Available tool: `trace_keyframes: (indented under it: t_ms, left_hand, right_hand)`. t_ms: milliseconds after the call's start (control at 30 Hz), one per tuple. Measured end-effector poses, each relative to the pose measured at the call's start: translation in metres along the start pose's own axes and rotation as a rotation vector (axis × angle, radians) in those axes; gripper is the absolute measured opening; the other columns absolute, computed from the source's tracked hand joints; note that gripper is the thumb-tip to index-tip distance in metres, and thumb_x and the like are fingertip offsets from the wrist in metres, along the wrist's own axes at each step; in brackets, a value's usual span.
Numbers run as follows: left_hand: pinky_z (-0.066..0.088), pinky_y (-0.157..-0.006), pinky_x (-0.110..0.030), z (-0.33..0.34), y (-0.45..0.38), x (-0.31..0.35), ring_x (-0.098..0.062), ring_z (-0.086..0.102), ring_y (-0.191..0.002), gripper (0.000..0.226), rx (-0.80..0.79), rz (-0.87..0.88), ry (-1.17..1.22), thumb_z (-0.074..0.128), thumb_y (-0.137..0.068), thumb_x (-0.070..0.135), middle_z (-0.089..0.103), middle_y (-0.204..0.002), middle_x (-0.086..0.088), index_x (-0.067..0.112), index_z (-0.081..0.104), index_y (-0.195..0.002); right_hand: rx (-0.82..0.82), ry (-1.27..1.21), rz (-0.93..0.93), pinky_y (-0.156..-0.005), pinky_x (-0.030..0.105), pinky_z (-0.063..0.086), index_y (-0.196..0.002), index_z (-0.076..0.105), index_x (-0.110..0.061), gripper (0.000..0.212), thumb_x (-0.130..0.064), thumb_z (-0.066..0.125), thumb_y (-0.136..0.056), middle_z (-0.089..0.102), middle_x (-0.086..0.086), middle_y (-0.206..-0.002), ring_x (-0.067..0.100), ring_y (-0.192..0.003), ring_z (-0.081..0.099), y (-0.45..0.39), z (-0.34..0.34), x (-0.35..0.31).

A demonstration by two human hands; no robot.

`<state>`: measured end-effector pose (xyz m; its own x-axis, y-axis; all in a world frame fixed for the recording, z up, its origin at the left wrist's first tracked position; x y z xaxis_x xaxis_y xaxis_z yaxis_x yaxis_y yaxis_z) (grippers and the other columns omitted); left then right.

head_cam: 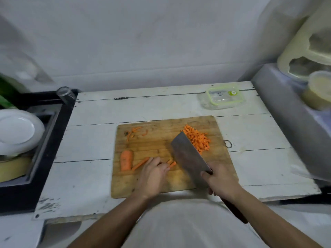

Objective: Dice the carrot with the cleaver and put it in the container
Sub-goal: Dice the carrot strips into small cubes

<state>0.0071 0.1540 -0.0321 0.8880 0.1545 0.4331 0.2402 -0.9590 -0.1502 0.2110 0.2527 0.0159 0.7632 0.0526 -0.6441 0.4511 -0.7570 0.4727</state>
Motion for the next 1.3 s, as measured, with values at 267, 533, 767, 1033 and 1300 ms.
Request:
trace_keyframes:
  t_ms: [267,533,767,1033,1300]
  left_hand:
    - [0.052,-0.072,-0.033,0.005,-0.002,0.002,-0.021,0.059,-0.089,0.014,-0.013,-0.038,0.001,0.072,-0.089,0.016,0.063,-0.090,0.000,0.016,0.075,-0.102]
    - [0.054,-0.077,-0.034,0.012,-0.009,0.019,-0.026,0.062,-0.090,0.027,-0.029,0.088,0.026,0.072,-0.081,-0.003,0.069,-0.101,-0.006,0.011,0.076,-0.104]
    - [0.046,-0.073,-0.029,0.012,-0.006,0.021,-0.022,0.057,-0.087,0.026,-0.037,0.148,-0.043,0.074,-0.080,0.002,0.060,-0.090,-0.001,0.015,0.073,-0.103]
    - [0.050,-0.077,-0.030,0.012,-0.004,0.019,-0.021,0.056,-0.094,0.028,-0.087,0.142,-0.067,0.065,-0.088,0.004,0.061,-0.097,-0.002,0.015,0.072,-0.112]
    - [0.053,-0.078,-0.031,0.011,0.000,0.021,-0.019,0.055,-0.094,0.034,-0.072,0.135,-0.047,0.067,-0.089,0.006,0.062,-0.099,-0.001,0.013,0.071,-0.122]
  right_hand:
    - [0.147,0.488,-0.163,-0.065,0.032,0.039,-0.111,0.060,-0.021,0.019,-0.030,0.046,-0.101,0.067,0.005,-0.095,0.026,-0.085,0.063,0.000,0.005,-0.017]
    - [0.169,0.475,-0.167,-0.065,0.034,0.045,-0.119,0.056,-0.016,0.024,-0.028,0.044,-0.102,0.067,0.010,-0.096,0.030,-0.086,0.064,-0.004,0.013,-0.025]
    - [0.104,0.717,-0.214,-0.070,0.038,0.051,-0.116,0.054,-0.019,0.020,-0.019,0.042,-0.101,0.069,0.007,-0.099,0.030,-0.086,0.066,0.017,0.019,-0.020]
    - [0.001,0.862,-0.206,-0.056,0.030,0.033,-0.118,0.048,-0.011,0.023,-0.009,0.041,-0.097,0.069,0.010,-0.097,0.029,-0.084,0.067,0.021,0.030,-0.027]
    - [0.066,0.698,-0.182,-0.060,0.040,0.050,-0.110,0.046,-0.019,0.017,-0.008,0.046,-0.097,0.065,0.007,-0.089,0.030,-0.078,0.066,0.000,0.036,-0.045]
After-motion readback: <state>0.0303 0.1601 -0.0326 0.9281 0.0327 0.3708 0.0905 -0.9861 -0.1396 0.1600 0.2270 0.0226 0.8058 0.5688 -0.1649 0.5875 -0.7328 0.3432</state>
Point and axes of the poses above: each hand's wrist, its own y-axis away from the middle knuckle, its own z-axis out of the palm, x = y × z, the point moved 6 cm from there along -y, towards the middle knuckle
